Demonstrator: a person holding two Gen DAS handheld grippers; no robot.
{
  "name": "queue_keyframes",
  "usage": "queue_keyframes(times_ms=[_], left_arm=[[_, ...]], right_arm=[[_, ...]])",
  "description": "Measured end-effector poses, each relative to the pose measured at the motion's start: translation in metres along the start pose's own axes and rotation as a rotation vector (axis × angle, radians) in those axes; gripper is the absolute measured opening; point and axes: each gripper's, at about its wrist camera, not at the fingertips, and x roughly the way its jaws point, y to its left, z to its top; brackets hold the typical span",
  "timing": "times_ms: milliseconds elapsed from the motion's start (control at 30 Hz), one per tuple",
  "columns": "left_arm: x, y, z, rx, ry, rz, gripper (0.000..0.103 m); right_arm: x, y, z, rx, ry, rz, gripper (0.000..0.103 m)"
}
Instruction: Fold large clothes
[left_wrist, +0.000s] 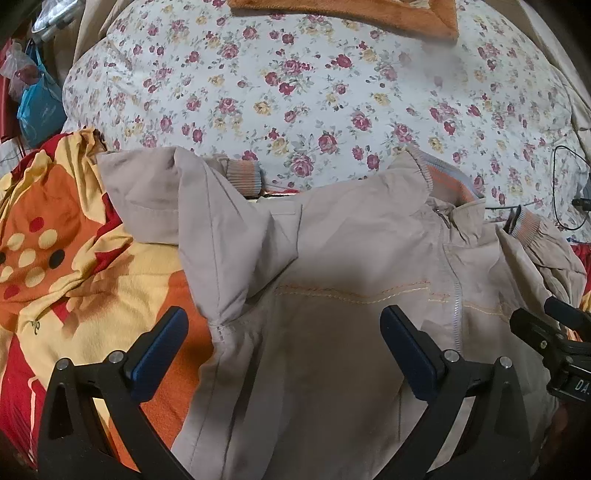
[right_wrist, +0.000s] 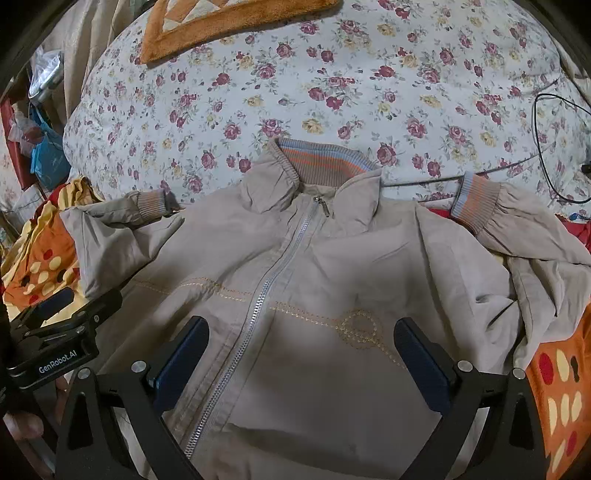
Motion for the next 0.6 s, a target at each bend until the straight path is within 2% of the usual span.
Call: queue_keyframes(times_ms=[333,600], left_arm=[[0.002,0.010,0.000,-0.032,0.004,0.000,0.103],[0.008,0.015,-0.001,-0.056,0.029,0.007,0.103]], right_arm=[[0.006,-0.001,-0.001,0.005,0.026,0.002,0.101],[0.008,0.002,-0.001,-0.018,0.011,0.009,0.101]])
